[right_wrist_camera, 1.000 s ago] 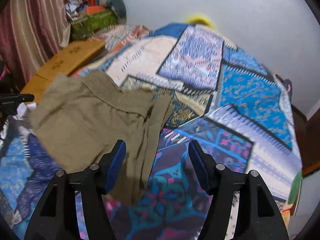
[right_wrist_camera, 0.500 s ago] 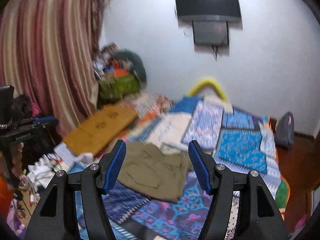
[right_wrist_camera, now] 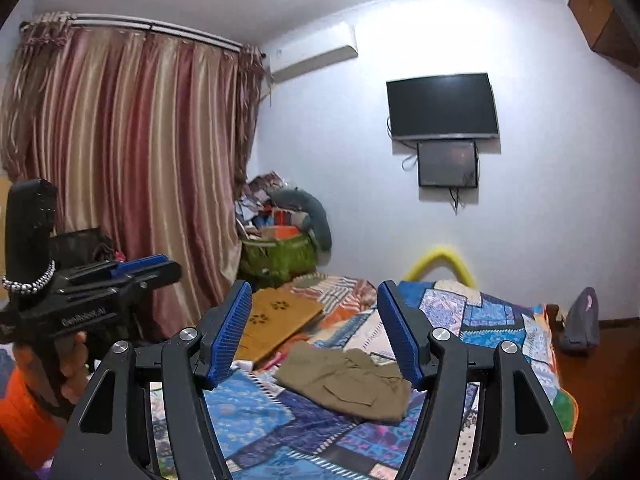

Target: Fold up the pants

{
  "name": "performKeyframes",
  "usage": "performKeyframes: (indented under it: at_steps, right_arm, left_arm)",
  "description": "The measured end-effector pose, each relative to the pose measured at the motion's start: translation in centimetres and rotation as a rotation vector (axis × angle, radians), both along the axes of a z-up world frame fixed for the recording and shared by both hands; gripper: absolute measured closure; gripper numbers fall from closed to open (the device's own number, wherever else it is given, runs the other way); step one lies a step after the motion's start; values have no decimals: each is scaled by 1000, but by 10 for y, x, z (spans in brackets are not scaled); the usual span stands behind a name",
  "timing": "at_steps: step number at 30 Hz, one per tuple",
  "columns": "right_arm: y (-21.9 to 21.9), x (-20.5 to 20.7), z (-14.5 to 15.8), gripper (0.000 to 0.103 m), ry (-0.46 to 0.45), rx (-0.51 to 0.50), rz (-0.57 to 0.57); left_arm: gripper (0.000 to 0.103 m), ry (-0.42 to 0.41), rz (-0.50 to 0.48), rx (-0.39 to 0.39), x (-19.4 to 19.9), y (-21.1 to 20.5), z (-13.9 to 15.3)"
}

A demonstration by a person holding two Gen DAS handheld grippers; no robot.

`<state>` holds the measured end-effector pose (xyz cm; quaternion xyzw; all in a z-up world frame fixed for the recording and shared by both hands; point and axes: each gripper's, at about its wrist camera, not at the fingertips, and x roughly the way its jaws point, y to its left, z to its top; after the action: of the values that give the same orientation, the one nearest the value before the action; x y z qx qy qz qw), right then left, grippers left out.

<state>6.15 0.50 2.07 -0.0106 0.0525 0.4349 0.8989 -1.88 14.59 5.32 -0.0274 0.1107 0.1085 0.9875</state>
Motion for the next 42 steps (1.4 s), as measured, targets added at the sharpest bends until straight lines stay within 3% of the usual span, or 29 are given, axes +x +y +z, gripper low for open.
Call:
performKeyframes:
  at_steps: [1,6,10,42]
  right_arm:
    - [-1,-4,-2,27,-3,6,-5]
    - [-6,-9,-7,16,25,21,-19]
    - [-8,-11,-10,0,37,28,-56]
    - [-6,-28,-20,0,58,4,-76]
  left_arm:
    - [46,-10,2,-3,-5,-2,0]
    - [18,-35,33,-3,-24,-9,-5]
    - [1,-45,57,14,-33,-13,-10]
    - [0,-11,64,2,-35,-17,-28]
